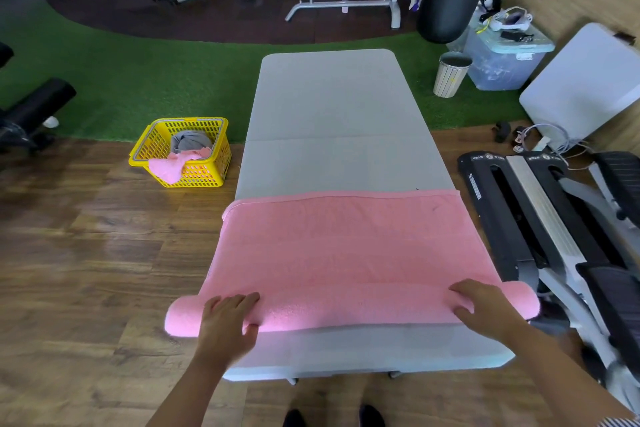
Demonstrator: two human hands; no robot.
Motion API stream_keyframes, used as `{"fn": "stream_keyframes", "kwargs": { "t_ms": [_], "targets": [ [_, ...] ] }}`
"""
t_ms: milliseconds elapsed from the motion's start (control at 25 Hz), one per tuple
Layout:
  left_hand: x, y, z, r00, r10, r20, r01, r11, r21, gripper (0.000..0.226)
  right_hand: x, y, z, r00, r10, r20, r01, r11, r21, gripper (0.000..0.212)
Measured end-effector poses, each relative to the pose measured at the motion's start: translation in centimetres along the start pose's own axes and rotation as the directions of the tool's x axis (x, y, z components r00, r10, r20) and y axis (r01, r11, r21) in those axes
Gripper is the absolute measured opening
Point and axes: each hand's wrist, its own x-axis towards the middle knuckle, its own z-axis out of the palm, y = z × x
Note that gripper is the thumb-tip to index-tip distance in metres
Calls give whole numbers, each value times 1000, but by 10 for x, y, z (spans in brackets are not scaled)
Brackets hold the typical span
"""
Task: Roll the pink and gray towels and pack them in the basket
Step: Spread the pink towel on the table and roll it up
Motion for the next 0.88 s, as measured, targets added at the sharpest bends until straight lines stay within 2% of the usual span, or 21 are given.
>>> {"fn": "stream_keyframes", "kwargs": {
  "t_ms": [120,200,360,440,520,600,640,760,880],
  "targets": [
    [1,-6,-5,997,75,-3,-75,997,-12,41,1,0,-4,996,40,75,-40,999,-8,36],
    [4,-9,-5,997,74,-8,-74,997,-8,42,2,-1,-4,997,35,74,-37,999,24,35],
    [-1,-9,0,997,3,-74,-5,1000,-30,44,2,-4,4,988,-78,-133,82,996,24,33],
    [-4,-9,0,998,13,-53,-16,998,-56,47,0,-2,8,981,-77,-178,76,997,-12,29],
    [-5,-11,2,1000,22,-5,-23,998,-57,57,-6,-1,9,995,-38,-88,39,999,12,35],
    [-5,-11,5,998,3,60,0,999,-51,72,-10,0,10,997,-71,6,71,996,-61,53],
    [-4,-9,5,997,-19,78,23,998,-55,72,-10,3,12,996,-81,32,84,991,-102,59],
    [-3,-4,-1,996,-42,84,50,995,-89,48,-7,3,6,998,9,69,-3,996,-91,58],
    [-7,-7,-6,997,34,70,-29,996,-83,45,-1,1,-4,988,83,132,-67,991,-119,48]
  ]
}}
